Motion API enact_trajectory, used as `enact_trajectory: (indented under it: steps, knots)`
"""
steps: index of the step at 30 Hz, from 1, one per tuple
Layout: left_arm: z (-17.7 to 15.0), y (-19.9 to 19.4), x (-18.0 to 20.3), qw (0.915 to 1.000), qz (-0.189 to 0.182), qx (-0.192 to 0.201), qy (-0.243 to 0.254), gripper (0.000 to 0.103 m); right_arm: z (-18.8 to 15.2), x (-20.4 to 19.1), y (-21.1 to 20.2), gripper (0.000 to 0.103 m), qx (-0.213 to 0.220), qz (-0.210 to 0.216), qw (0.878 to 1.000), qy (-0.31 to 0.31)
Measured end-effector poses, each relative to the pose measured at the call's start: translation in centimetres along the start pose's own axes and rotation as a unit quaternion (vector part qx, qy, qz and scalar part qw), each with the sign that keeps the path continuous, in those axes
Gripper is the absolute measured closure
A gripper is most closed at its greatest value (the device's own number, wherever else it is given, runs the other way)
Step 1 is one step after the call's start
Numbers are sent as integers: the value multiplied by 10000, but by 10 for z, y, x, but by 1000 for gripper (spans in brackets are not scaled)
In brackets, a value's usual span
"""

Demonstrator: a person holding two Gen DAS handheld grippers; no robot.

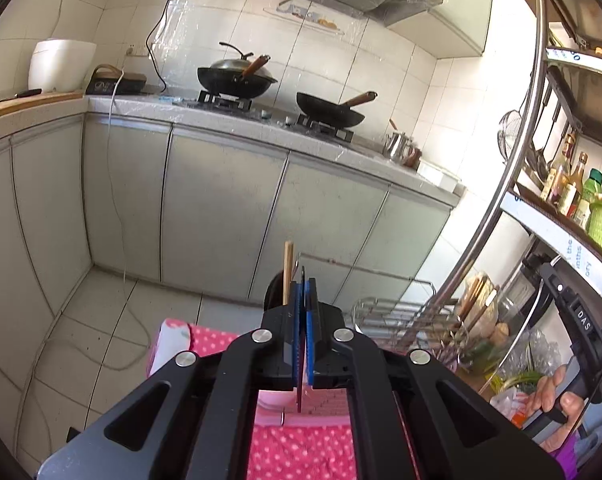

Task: Organize utensils
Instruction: 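Lift the fork with the right gripper and carry it over the pink cup, then lower the fork into the pink cup and open the right gripper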

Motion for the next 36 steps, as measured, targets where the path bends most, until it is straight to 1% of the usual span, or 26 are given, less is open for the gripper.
enact_trajectory:
  steps: [3, 6, 8, 11, 13, 17, 20, 25, 28, 36]
  knots:
    - [9, 7, 2, 9999, -44, 108, 21, 101, 4, -3, 6, 89, 181, -68, 9998, -74]
    - [13, 18, 4, 9998, 47, 148, 126, 101, 5, -2, 14, 89, 280, -123, 9995, -89]
    - [13, 29, 5, 9998, 71, 101, 162, 101, 6, -2, 20, 89, 319, -136, 9994, -81]
    - [7, 42, 5, 9991, 235, 67, 347, 101, 3, -2, 27, 89, 405, -219, 9988, -153]
    - [3, 47, 6, 9988, 266, 35, 399, 101, 0, 0, 32, 89, 443, -274, 9984, -197]
    - [-6, 57, 5, 9983, 302, -37, 495, 101, -8, 7, 42, 89, 404, -306, 9986, -149]
    - [-11, 61, 4, 9984, 292, -96, 465, 101, -15, 12, 48, 89, 356, -349, 9986, -165]
    - [-13, 65, 0, 9985, 311, -108, 433, 101, -17, 16, 52, 89, 476, -401, 9979, -157]
    - [-15, 66, 0, 9986, 304, -107, 413, 101, -21, 14, 54, 89, 495, -398, 9977, -256]
    - [-28, 71, -8, 9986, 320, -256, 324, 101, -43, 13, 49, 89, 273, -330, 9984, -369]
Point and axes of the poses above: each gripper's, at about its wrist camera, not at the fingertips, and y roughly the way its jaws point, x to its right, z to its top, the point moved 2 cm from there along y, roughly the way its jaws point, and after that the axes turned 8 degrees about -z, right-handed, at the moved point
